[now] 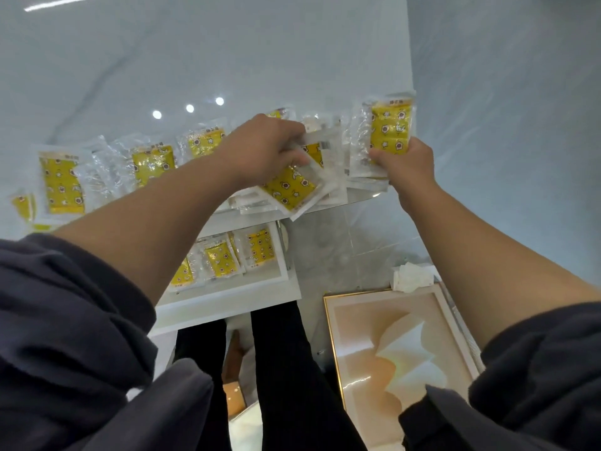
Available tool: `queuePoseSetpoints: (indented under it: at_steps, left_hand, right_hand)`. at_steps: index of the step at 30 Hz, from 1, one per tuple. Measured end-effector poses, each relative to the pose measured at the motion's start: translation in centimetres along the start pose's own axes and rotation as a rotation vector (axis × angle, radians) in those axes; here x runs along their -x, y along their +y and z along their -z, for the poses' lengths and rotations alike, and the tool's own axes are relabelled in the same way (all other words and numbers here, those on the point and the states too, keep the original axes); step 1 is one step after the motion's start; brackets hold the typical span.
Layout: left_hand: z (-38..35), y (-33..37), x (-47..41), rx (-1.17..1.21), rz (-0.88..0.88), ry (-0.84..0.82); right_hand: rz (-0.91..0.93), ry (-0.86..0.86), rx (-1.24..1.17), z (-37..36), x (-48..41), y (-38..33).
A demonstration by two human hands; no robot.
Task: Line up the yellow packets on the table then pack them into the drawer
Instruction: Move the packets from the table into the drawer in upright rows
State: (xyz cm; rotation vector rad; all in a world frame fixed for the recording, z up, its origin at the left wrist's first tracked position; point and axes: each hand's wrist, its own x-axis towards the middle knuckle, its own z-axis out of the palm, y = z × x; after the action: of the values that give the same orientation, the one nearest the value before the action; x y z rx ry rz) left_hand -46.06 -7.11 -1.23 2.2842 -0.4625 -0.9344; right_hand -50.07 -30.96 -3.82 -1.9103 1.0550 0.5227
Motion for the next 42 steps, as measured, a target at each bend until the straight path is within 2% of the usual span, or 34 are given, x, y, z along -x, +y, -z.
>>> queuePoseSetpoints:
  at_steps: [14,18,22,26,31,34,37,42]
  left_hand:
    - [-3.3,-8.0,12.5,-0.073,0.059,-0.159]
    - [-5.4,-12.3,17.3,-0.167,0.085,-0.169]
    - [-7.7,-16.8,20.7,-0.233,0.125,-0.146]
    - [-10.9,-20.3,21.6,-0.303,0.172,-0.161]
    - [-14.4,-23.8,20.4,-0.322,0.247,-0.138]
    - [-16.3,-25.4,18.7,-0.318,0.258,-0.131]
    - [-17.8,-26.1,17.1,-0.285,0.266,-0.123]
    - [-19.2,-26.2,15.6,-0.309,0.266,-0.065]
  right_hand:
    - [0.056,0.051,-0.256,-3.7,10.2,5.1]
    - [0.019,-0.028,-0.345,-7.0,14.9,9.0]
    - [-0.078,-0.185,-0.318,-12.5,18.4,13.4]
    - [-0.140,-0.345,-0.144,-18.1,18.9,17.0]
    - [-0.079,-0.236,0.035,-24.2,15.9,18.2]
    - [-0.024,-0.231,0.112,-26.9,13.2,18.4]
    - [0.056,-0.210,0.296,-28.7,11.0,19.1]
    - [0.076,-0.102,0.607,-28.8,9.9,20.4]
